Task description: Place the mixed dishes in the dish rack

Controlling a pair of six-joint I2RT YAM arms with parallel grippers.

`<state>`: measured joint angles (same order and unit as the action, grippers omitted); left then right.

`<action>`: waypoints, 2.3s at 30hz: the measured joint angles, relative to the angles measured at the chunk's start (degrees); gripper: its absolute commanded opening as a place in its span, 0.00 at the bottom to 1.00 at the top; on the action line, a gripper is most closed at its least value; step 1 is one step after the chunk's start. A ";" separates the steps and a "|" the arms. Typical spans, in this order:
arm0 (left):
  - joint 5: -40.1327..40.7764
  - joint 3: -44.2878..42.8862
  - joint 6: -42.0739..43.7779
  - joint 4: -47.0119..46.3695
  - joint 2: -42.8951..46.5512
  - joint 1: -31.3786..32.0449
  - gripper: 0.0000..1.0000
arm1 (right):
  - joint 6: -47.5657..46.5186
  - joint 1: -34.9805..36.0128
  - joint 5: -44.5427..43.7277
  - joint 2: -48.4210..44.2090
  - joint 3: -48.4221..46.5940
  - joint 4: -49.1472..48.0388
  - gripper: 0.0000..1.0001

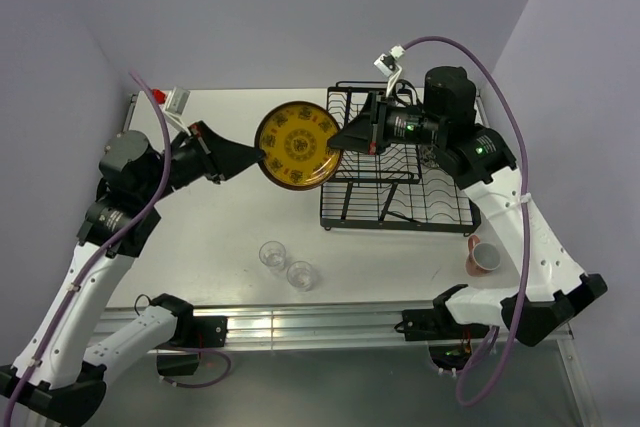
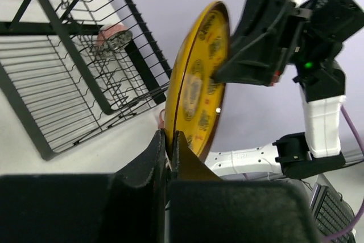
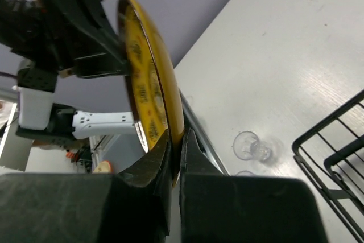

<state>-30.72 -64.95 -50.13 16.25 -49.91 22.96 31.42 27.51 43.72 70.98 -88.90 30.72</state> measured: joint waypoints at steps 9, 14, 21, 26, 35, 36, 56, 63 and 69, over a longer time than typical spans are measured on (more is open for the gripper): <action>-11.04 -4.98 7.13 -3.21 -5.22 0.55 0.75 | -1.46 0.22 0.15 -1.81 0.04 0.94 0.00; -15.19 -8.52 14.78 -1.14 -5.57 0.55 0.78 | -2.32 -0.28 0.74 -4.17 0.42 2.10 0.00; -18.86 -12.22 19.71 -1.51 -6.97 0.55 0.79 | -4.09 -1.31 0.94 -6.93 1.64 4.72 0.00; -20.02 -12.50 19.41 -1.70 -10.88 1.14 0.78 | -4.81 -1.31 0.46 -7.41 2.10 5.55 0.00; -20.04 -16.72 18.84 1.29 -15.61 3.93 0.10 | -6.62 -1.57 -1.88 -7.43 2.10 6.34 0.00; -19.98 -17.25 18.91 1.29 -15.85 4.07 0.01 | -6.97 -1.57 -2.19 -7.41 2.10 6.32 0.00; -23.43 -44.63 41.86 5.55 -37.62 3.08 0.00 | -5.75 -1.51 -29.33 -14.19 -7.87 22.53 1.00; -15.74 -49.81 50.62 2.78 -45.97 1.53 0.00 | -3.74 -1.51 -41.16 -22.38 -8.81 27.21 1.00; -12.98 -49.13 53.20 -3.67 -52.00 0.72 0.00 | -3.17 -1.51 -44.52 -21.79 -13.22 33.81 1.00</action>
<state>-43.70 -114.08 3.07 12.58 -101.91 23.68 28.25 26.00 -0.80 49.19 -102.13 64.53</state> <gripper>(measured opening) 0.085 0.994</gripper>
